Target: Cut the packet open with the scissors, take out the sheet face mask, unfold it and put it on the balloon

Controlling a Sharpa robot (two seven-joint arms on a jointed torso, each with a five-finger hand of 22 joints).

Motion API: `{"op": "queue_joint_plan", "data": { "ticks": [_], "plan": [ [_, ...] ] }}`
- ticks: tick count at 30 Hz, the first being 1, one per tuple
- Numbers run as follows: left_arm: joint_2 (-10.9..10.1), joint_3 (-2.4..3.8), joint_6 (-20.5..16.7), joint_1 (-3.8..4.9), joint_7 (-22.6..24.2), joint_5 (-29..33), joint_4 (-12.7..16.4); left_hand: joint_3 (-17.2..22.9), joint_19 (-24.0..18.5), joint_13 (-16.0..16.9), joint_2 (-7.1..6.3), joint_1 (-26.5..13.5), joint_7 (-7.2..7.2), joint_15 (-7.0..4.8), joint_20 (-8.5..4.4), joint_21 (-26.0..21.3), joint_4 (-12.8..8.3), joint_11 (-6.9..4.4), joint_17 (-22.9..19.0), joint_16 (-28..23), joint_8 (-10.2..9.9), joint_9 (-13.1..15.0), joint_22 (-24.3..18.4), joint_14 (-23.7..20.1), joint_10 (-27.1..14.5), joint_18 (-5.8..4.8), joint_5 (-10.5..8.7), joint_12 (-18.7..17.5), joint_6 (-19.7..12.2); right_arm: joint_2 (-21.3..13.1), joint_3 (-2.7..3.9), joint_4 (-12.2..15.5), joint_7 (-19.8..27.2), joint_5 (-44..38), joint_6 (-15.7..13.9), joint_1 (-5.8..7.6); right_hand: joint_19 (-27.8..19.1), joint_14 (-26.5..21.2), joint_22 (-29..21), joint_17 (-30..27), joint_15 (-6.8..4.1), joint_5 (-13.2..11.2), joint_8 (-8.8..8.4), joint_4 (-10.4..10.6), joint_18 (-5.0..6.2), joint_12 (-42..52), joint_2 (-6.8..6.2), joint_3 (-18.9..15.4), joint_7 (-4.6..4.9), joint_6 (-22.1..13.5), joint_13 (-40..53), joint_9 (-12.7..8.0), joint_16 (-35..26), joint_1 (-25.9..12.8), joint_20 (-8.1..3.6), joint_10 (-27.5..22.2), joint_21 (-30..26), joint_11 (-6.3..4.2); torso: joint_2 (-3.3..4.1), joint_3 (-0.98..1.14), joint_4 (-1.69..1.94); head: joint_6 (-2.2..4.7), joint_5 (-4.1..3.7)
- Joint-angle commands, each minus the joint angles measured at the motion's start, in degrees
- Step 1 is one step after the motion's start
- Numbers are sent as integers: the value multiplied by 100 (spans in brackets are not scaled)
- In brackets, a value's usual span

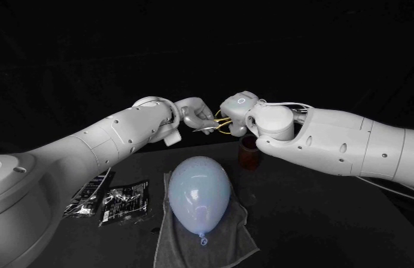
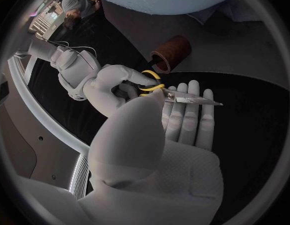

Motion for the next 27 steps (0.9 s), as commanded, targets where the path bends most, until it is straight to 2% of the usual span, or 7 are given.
{"op": "queue_joint_plan", "data": {
  "ticks": [1,4,11,16,17,22,27],
  "plan": [
    [23,-3,365,-9,-68,109,31,326,43,-5,-32,-126,-33,-4,3,13,-214,-118,32,-39,56,59,-11,40,169,63,10,-6,-36,-4,18,14,116,-118,-717,17,-487,-392,-484,-826,25,-38,-52,110,222,-25,-185,-36,-54,-126,-335,-213,-666,22,46,-216,-1072,2,-1,1,3,-8,-1],
    [18,-4,402,-9,-114,123,26,392,41,-4,-51,-163,-32,-5,3,12,-221,-120,49,-44,71,88,-14,42,179,62,12,-4,-39,-63,18,69,229,-75,-1120,15,-903,-1031,-1057,-1360,-36,-17,-51,258,254,-23,-339,-83,-245,-347,-832,-610,-1533,165,99,-213,-1993,-120,0,3,2,1,0],
    [2,-4,384,-9,-177,133,26,625,49,-2,-130,-271,-38,-8,-3,17,-280,-127,114,-61,124,196,-22,49,209,67,12,-1,-59,-246,18,271,565,266,-1828,13,-1068,-1530,-2102,-1917,48,-22,-24,529,256,-7,-490,-416,-217,-142,-1549,-1125,-2861,372,384,-8,-3205,-192,-3,5,-5,12,5],
    [-12,-4,320,-9,-219,168,27,737,59,-1,-173,-305,-45,-13,-7,25,-330,-134,145,-68,151,250,-23,57,227,68,12,-1,-65,-386,18,401,923,565,-1737,13,-1094,-1751,-2639,-2109,203,-28,-30,681,239,-15,-536,-896,-283,-132,-1839,-1337,-3489,338,526,-66,-3741,-263,-5,5,-4,17,5],
    [-15,-5,312,-9,-224,172,27,762,62,-1,-182,-314,-45,-14,-8,28,-341,-134,152,-69,156,262,-23,59,230,68,12,-1,-68,-409,18,415,979,604,-1719,13,-1200,-1951,-2857,-2199,308,-16,-28,745,236,-2,-512,-1262,-369,-171,-1945,-1419,-3776,348,609,-172,-3976,-361,-5,4,-6,18,4],
    [-29,-6,274,-9,-256,186,26,859,72,0,-218,-352,-48,-18,-13,38,-388,-139,180,-73,183,313,-22,71,250,69,11,1,-71,-513,18,468,1206,756,-1752,13,-1239,-2157,-3492,-2381,469,-25,-21,1116,264,18,-295,-2431,-390,-154,-2178,-1699,-4407,782,774,-274,-4366,-364,0,4,-4,24,5],
    [-42,-9,259,-9,-282,209,22,918,79,1,-235,-385,-48,-21,-16,45,-412,-142,199,-74,200,346,-21,82,266,70,11,3,-74,-594,18,506,1340,840,-1933,13,-1366,-2279,-3856,-2455,540,-25,-11,1346,263,20,-180,-2904,-396,-140,-2179,-1848,-4692,1122,836,-351,-4362,-374,2,4,-2,28,-3]
  ]
}}
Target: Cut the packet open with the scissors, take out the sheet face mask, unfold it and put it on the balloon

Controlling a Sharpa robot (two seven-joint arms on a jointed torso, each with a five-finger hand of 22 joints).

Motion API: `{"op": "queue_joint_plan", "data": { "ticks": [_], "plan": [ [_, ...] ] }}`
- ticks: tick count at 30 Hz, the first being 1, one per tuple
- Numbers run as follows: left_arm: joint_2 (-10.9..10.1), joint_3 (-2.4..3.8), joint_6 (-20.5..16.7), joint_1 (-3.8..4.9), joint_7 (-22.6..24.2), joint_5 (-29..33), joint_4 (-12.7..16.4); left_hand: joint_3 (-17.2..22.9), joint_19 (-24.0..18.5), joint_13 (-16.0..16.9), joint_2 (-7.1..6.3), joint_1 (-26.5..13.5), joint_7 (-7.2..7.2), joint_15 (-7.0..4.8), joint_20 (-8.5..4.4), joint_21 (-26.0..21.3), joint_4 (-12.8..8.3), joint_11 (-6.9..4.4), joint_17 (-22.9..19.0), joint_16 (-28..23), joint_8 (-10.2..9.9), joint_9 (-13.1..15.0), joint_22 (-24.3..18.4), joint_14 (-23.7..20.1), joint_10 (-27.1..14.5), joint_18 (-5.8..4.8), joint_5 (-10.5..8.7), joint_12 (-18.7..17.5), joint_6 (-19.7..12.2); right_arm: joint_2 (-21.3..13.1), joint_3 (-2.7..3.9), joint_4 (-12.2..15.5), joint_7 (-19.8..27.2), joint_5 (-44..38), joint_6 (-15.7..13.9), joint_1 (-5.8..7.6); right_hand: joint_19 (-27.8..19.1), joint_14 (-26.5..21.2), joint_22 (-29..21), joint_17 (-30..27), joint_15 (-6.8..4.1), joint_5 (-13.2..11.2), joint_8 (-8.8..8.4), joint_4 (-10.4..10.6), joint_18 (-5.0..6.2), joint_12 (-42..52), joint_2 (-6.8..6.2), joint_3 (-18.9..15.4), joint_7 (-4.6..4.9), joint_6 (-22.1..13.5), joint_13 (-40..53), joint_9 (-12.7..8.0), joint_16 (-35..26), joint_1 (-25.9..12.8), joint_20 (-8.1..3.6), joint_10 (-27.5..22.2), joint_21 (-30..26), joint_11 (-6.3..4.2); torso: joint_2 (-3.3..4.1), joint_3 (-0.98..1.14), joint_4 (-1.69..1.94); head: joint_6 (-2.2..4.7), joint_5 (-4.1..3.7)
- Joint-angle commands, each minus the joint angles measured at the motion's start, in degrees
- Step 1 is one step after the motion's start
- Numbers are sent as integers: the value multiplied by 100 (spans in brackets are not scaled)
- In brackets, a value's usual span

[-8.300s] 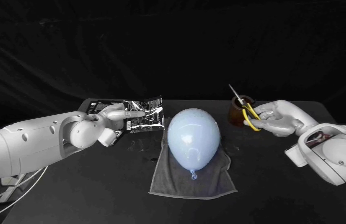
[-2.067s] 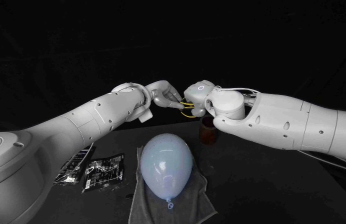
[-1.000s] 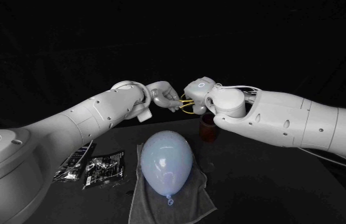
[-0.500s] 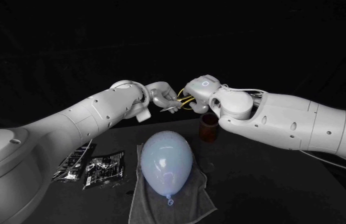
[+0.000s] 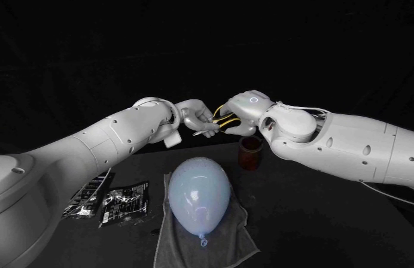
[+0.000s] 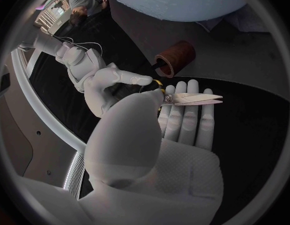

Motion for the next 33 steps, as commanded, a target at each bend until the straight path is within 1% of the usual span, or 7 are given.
{"op": "queue_joint_plan", "data": {
  "ticks": [1,18,23,24,25,30,33],
  "plan": [
    [-13,-14,-27,-21,-208,2,-27,423,38,1,52,8,-17,-9,-16,24,-397,3,10,-28,44,10,-5,51,44,77,19,-6,-42,1,34,104,529,227,-570,33,-38,-35,-162,-25,15,-5,26,109,21,23,48,-186,-16,26,11,-57,-105,176,2,76,-4,-114,5,0,-2,2,-8],
    [-56,-23,35,-21,-303,151,-72,518,51,3,37,-73,-17,-16,-20,37,-425,-1,47,-27,77,75,-4,78,79,77,18,-3,-45,-130,35,129,1163,993,-958,33,263,-23,-418,-99,46,-4,-14,323,10,-34,190,632,44,159,-14,-371,-433,1027,-106,366,53,-51,4,-2,1,-6,-19],
    [-71,-28,111,-21,-359,251,-85,541,53,4,35,-94,-18,-19,-20,39,-433,-4,58,-26,88,94,-4,86,91,76,18,-1,-43,-117,36,106,956,863,-422,33,275,-356,-435,-203,189,-4,-23,442,-9,-44,82,694,-172,-366,-11,-626,-706,831,-84,-539,55,-160,4,2,-2,-14,-12],
    [-73,-29,121,-20,-367,261,-85,546,53,5,34,-99,-19,-20,-20,40,-435,-4,60,-26,90,99,-4,88,94,76,18,-1,-42,-110,36,102,913,814,-326,33,411,-318,-405,-200,169,-3,-12,430,9,-31,79,588,-365,-561,-5,-719,-704,814,-102,-940,126,-216,5,1,0,-20,-13],
    [-75,-29,128,-20,-374,271,-86,546,53,5,34,-99,-19,-20,-20,40,-435,-4,60,-26,90,99,-4,88,94,76,18,-1,-42,-101,36,99,871,761,-227,33,572,-166,-365,-171,163,18,-19,437,11,-42,62,404,-543,-742,-29,-833,-634,815,-123,-1480,211,33,5,1,0,-20,-13],
    [-81,-31,167,-20,-418,336,-91,556,53,5,32,-110,-20,-21,-20,41,-438,-5,65,-25,95,108,-4,92,99,76,18,-1,-42,-66,36,102,673,485,212,34,791,-45,-298,-136,152,6,-4,749,-22,-88,-51,-381,-740,-1062,-57,-1127,-578,1183,-191,-2369,313,145,4,1,0,-29,-13],
    [-84,-32,190,-20,-449,374,-97,560,54,5,32,-114,-20,-21,-21,41,-440,-6,67,-25,97,112,-4,93,101,77,18,-1,-41,-67,36,112,616,419,381,34,255,-510,-562,-262,430,12,31,793,-179,-90,-95,-522,-730,-963,-60,-1168,-894,1177,-22,-2531,-20,22,5,-1,0,-32,-19]
  ]
}}
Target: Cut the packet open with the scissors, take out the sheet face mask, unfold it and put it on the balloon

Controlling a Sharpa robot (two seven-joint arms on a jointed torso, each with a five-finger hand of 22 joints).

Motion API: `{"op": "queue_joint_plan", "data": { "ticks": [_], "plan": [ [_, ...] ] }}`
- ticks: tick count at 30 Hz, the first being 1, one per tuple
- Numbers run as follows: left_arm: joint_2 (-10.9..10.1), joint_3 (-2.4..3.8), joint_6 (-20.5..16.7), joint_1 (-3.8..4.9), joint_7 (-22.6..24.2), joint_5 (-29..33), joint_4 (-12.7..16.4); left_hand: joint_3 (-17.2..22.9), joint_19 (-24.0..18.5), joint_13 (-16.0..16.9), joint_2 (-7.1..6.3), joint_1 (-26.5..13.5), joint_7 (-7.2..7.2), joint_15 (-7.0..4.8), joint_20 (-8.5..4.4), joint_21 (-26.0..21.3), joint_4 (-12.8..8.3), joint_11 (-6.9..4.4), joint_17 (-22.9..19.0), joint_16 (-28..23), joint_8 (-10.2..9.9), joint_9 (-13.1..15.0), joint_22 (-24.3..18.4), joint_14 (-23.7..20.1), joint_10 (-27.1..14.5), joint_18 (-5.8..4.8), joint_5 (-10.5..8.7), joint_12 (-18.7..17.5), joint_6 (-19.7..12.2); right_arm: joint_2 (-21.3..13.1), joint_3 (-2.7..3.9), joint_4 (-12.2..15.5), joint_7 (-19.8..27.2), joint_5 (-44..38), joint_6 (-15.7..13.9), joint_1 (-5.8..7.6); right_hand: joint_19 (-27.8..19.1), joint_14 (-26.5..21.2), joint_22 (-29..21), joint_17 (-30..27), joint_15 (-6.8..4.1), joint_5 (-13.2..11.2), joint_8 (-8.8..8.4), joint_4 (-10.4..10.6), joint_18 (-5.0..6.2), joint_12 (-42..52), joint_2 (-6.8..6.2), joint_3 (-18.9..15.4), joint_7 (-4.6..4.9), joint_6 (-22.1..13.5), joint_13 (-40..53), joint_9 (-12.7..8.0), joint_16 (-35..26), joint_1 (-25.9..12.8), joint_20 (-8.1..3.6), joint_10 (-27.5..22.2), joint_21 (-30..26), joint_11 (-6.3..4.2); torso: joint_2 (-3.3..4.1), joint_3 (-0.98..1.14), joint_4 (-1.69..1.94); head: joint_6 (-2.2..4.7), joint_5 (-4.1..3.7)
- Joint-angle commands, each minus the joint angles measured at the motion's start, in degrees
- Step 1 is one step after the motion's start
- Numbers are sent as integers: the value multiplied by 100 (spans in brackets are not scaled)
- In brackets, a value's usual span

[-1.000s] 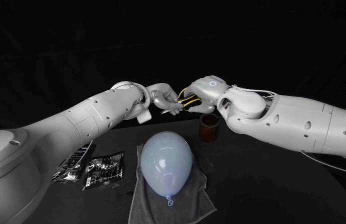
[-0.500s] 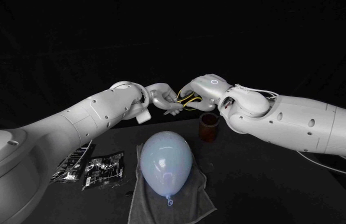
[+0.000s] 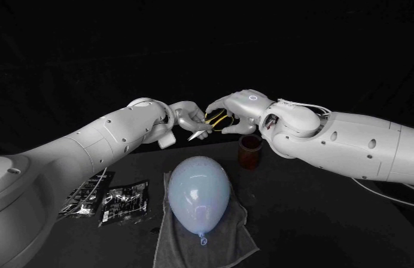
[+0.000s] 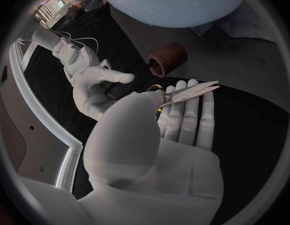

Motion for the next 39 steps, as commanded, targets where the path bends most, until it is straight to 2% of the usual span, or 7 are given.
{"op": "queue_joint_plan", "data": {
  "ticks": [1,8,16,17,19,27,39],
  "plan": [
    [7,6,70,11,-142,152,2,260,34,7,-10,28,19,-11,0,20,-297,13,11,-25,23,17,-4,19,40,100,-9,-37,5,-5,3,21,-154,-266,536,2,-618,-407,-343,-148,215,19,46,20,-170,-33,-49,-65,-5,149,-4,-27,-291,-7,126,-87,-123,-77,0,-1,0,-6,-9],
    [-5,5,86,11,-185,227,-12,269,36,7,-10,20,18,-12,0,21,-301,12,15,-26,27,25,-4,20,44,100,-9,-37,5,-88,3,0,121,521,107,2,-1581,-747,-1145,-446,455,1,181,2,-232,63,171,122,322,628,54,-24,-615,-18,322,706,-142,-49,-1,0,-4,0,-3],
    [-76,4,11,10,-155,372,31,275,37,7,-10,15,18,-12,0,22,-303,12,17,-26,29,29,-4,21,46,100,-9,-37,5,-330,6,-167,1323,3014,-1261,2,-1568,-204,-1551,-516,249,1,257,-101,3,300,391,462,928,950,102,-140,-443,210,399,2092,-136,1013,-1,-4,-7,17,-14],
    [-103,4,-24,10,-128,399,61,275,37,7,-10,15,18,-12,0,22,-303,12,17,-26,29,29,-4,21,46,100,-9,-37,5,-367,6,-212,1569,3528,-1419,2,-1567,-118,-1593,-522,235,8,288,-149,34,329,440,561,1159,1042,100,-150,-412,292,417,2254,-132,1066,-2,-4,-5,18,-12],
    [-154,4,-92,10,-80,428,126,278,38,7,-11,12,18,-13,0,23,-304,12,18,-27,30,32,-4,21,46,99,-10,-37,4,-429,6,-273,1901,4251,-1593,-1,-1547,183,-1667,-514,140,8,322,-196,91,310,454,754,1549,1177,72,-195,-287,365,415,2477,-121,952,1,-4,2,25,-18],
    [-378,0,-350,-13,136,524,388,300,31,6,-18,-11,17,-12,10,20,-312,11,24,-39,36,51,-7,6,51,91,-9,-39,-3,-617,5,-442,2252,5618,-1555,-25,-920,1317,-1796,-445,-183,21,384,-186,106,125,289,1344,1652,1442,60,-365,85,152,151,3174,48,741,5,1,-8,43,-27],
    [-692,-4,-615,-60,480,623,844,314,31,6,-23,-22,18,-15,20,21,-319,10,29,-44,40,63,-7,1,55,85,-9,-39,-7,-341,3,-804,1664,5706,-704,-170,-1216,780,-2197,-693,97,28,158,-109,89,25,106,510,1958,1192,54,-651,-441,-615,364,2791,-124,1014,11,1,9,60,-20]
  ]
}}
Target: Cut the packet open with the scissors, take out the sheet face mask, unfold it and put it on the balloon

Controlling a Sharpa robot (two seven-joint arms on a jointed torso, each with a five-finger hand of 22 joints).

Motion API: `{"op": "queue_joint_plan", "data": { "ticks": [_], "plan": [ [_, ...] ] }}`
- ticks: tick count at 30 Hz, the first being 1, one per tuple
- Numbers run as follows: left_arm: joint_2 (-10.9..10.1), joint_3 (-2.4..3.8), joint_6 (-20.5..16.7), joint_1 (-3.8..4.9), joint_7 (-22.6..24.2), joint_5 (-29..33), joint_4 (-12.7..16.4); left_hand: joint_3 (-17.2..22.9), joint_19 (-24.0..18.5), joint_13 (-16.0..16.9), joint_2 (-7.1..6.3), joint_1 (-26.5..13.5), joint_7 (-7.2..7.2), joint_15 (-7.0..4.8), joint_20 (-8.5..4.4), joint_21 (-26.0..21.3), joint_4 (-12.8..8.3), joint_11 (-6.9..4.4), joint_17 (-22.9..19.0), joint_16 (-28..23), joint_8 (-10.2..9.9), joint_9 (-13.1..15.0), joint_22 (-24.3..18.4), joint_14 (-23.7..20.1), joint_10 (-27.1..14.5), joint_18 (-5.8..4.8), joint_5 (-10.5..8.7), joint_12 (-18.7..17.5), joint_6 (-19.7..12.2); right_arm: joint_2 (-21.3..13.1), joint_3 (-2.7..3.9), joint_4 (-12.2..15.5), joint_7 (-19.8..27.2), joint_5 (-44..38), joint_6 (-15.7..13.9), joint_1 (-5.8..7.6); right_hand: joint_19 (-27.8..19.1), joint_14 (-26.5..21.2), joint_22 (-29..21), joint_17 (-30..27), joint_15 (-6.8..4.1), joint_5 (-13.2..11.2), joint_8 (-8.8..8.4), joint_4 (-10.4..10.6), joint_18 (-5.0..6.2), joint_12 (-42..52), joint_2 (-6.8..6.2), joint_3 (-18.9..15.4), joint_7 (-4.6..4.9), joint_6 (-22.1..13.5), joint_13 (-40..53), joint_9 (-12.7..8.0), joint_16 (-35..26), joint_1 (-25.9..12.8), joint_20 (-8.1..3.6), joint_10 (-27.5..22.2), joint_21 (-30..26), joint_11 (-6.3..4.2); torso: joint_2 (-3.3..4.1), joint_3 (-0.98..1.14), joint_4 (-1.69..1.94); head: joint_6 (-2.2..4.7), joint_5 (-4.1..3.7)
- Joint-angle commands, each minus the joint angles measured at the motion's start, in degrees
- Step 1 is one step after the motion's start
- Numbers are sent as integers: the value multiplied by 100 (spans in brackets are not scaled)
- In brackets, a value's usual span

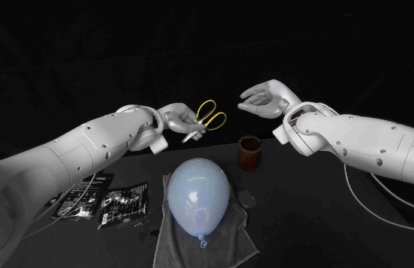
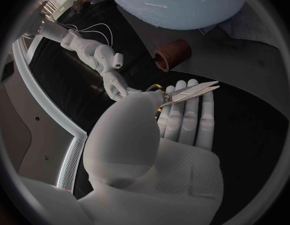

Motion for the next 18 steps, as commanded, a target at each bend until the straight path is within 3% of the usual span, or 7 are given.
{"op": "queue_joint_plan", "data": {
  "ticks": [1,6,11,18],
  "plan": [
    [-35,7,-239,2,325,138,91,314,32,7,34,32,19,-18,20,21,-317,-14,9,-23,20,8,-7,1,38,56,36,-39,12,62,5,14,-148,229,499,-29,-66,-176,-74,-85,61,30,-64,-2,32,-18,30,-244,115,-105,-9,-63,-128,-81,39,-168,-8,58,2,-2,5,5,-1],
    [-39,7,-270,-11,371,142,119,316,32,7,33,31,19,-18,21,22,-318,-14,10,-23,20,10,-7,1,39,56,36,-39,12,119,4,122,-120,274,666,-64,-334,-451,-287,-324,174,24,-134,33,8,-17,267,-1026,208,-237,-6,-222,-351,-31,114,-483,-6,165,-1,-9,-16,21,-7],
    [-20,7,-275,-31,401,120,124,316,32,7,33,31,19,-18,21,22,-318,-14,10,-23,20,10,-7,1,39,56,36,-39,12,182,3,149,-117,291,769,-83,-455,-710,-392,-492,260,9,-179,65,-49,-11,443,-1613,285,-421,-6,-354,-405,97,125,-779,-1,242,-6,-2,-1,5,-26],
    [-1,7,-297,-45,429,90,129,331,35,6,29,24,21,-19,29,24,-329,-14,14,-29,23,21,-7,-4,39,51,36,-41,6,256,2,153,-71,296,813,-101,-522,-758,-435,-557,275,11,-158,69,-71,-14,564,-1853,295,-429,-5,-402,-396,167,126,-799,1,253,-7,2,-11,19,-18]
  ]
}}
